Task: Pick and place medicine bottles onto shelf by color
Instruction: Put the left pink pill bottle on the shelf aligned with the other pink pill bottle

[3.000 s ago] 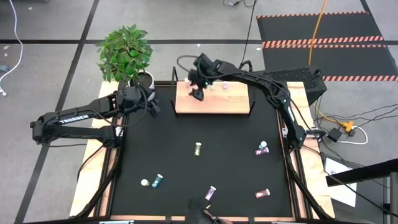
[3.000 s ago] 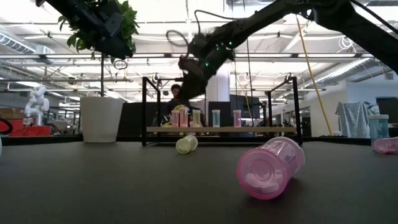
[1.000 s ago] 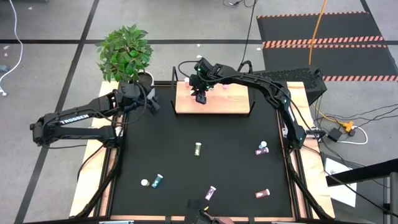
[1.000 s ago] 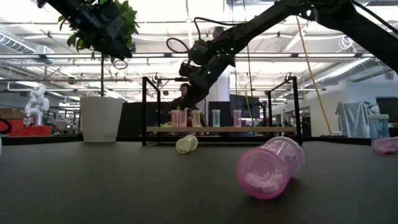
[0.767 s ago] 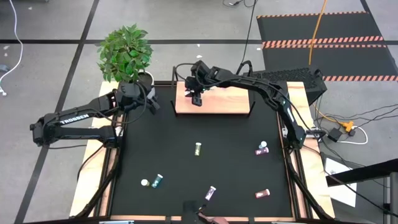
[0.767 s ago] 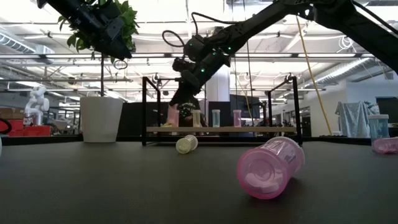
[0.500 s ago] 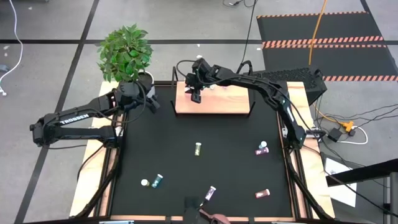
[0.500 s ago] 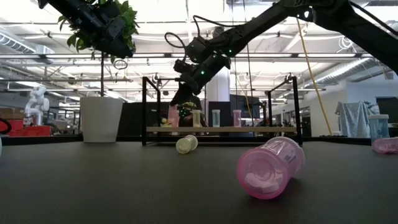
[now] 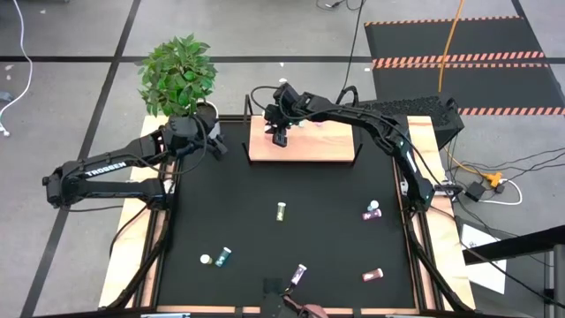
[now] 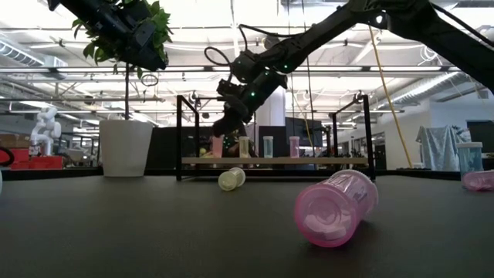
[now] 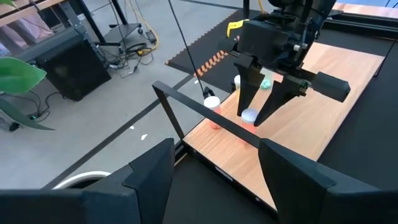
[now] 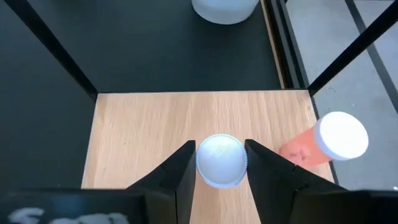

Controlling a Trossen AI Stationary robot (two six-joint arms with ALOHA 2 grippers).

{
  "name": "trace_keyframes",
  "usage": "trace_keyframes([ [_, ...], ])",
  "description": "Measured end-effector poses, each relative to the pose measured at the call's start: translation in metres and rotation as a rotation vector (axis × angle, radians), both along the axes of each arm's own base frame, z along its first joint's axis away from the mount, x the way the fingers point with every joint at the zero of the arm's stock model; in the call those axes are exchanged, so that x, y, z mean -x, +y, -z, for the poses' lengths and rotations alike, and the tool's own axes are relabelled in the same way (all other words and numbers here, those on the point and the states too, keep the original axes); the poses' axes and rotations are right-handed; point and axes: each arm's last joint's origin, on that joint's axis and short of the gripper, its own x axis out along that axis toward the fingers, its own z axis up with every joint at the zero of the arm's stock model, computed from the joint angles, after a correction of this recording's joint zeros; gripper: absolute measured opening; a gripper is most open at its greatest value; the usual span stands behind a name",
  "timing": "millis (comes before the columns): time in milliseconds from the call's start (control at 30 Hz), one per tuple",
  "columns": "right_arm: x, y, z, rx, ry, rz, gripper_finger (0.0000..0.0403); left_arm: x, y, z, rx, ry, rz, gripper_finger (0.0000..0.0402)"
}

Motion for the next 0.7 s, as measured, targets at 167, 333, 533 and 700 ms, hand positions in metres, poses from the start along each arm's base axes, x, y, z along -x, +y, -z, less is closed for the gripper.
trace_keyframes([
  [167, 0.0003, -0.0001, 0.0001, -0.002, 0.003, 0.0, 0.0128, 0.0, -0.0001, 0.0, 0.001, -0.001, 0.0, 0.0234],
  [333, 0.0004, 0.0003, 0.0003, -0.01, 0.002, -0.006, 0.0139, -0.0001, -0.0001, 0.0001, 0.007, -0.006, -0.002, 0.0234],
  [533, -0.0008, 0.0, -0.0011, -0.03, -0.023, -0.002, 0.0159, -0.0001, -0.0001, 0.0001, 0.03, -0.032, -0.017, 0.0234],
  [700, -0.002, -0.0013, -0.0028, -0.035, -0.045, 0.018, 0.0202, -0.0001, -0.0001, 0.0001, 0.038, -0.04, -0.022, 0.0234],
])
